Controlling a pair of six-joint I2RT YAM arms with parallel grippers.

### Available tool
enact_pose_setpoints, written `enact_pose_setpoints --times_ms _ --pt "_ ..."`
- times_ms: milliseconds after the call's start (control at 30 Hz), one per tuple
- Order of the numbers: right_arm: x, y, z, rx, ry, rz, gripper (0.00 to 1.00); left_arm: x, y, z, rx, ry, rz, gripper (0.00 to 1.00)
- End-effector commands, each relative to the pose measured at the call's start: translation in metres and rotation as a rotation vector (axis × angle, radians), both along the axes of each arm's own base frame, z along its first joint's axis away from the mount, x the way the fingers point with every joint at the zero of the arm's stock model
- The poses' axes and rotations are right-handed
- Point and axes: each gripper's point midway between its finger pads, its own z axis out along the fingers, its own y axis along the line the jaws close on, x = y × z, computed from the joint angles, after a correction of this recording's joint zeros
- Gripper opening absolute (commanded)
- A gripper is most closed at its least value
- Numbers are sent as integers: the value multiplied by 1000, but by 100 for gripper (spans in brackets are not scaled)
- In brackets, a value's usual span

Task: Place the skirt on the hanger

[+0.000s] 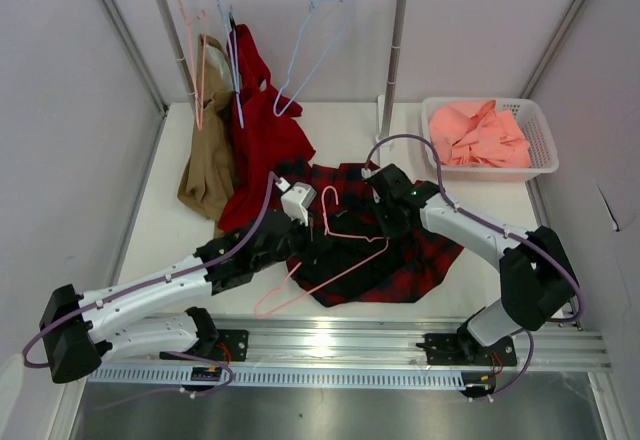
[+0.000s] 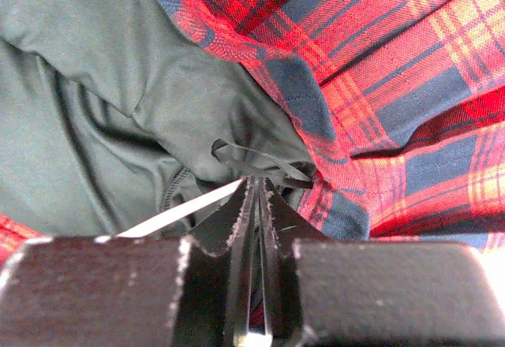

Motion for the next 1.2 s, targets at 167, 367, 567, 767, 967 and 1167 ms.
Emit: enact_pose_setpoints --times_ms 167,367,567,767,967,1167 --pt "6 1 23 60 -75 -39 22 14 -4 17 -94 -10 72 0" --pt "9 1 20 49 -67 -41 30 9 0 7 -95 31 84 0" --pt "13 1 23 48 -68 -11 34 4 27 14 -62 10 131 0" --pt "13 2 13 -8 -44 56 38 -8 48 10 6 30 128 0" --pt "16 4 5 -19 -29 92 51 -15 59 11 25 27 123 0" --pt "23 6 2 -25 -42 107 52 -17 65 19 32 9 118 0"
